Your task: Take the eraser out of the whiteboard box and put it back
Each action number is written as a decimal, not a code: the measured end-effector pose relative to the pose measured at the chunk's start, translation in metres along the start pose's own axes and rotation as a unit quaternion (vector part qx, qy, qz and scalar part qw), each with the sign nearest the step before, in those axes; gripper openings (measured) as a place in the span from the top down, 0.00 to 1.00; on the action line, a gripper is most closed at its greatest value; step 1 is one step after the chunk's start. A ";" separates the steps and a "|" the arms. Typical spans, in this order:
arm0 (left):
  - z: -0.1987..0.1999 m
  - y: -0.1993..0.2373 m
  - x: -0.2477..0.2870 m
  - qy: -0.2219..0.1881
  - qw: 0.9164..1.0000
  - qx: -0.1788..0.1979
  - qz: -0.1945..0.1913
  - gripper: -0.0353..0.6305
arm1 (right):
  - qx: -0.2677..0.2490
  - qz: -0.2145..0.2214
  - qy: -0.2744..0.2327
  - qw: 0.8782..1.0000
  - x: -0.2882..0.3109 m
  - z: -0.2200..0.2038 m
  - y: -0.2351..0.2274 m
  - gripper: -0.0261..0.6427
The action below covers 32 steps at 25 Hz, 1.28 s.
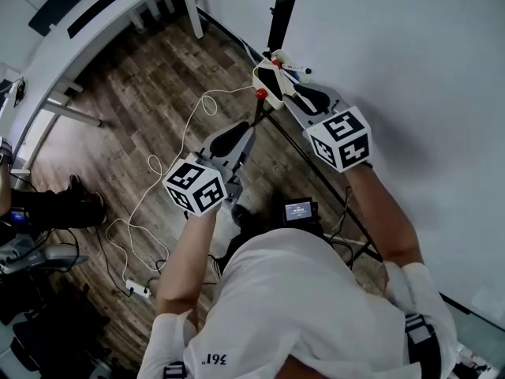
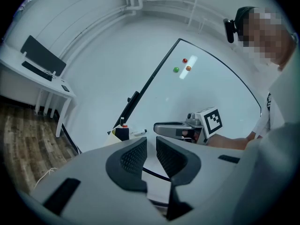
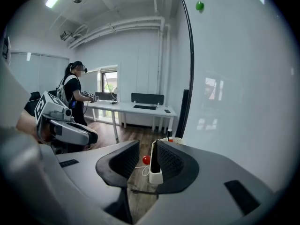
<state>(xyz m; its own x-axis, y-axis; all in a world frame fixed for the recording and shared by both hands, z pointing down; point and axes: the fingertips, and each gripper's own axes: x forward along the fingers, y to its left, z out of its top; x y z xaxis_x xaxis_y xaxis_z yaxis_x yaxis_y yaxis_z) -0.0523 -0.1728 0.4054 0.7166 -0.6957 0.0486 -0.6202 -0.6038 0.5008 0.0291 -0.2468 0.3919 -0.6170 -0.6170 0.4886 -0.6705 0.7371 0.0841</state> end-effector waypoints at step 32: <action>-0.025 0.056 0.043 0.054 0.998 -0.026 0.016 0.87 | -0.041 -0.046 0.130 0.990 0.101 -0.029 -0.037 0.69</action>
<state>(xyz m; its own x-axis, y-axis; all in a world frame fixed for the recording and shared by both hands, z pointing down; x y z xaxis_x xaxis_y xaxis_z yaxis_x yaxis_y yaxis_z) -0.0486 -0.2268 0.4570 0.7285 -0.6669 0.1567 -0.6278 -0.5584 0.5423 0.0036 -0.3281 0.4635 -0.4210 -0.5992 0.6809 -0.6773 0.7071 0.2034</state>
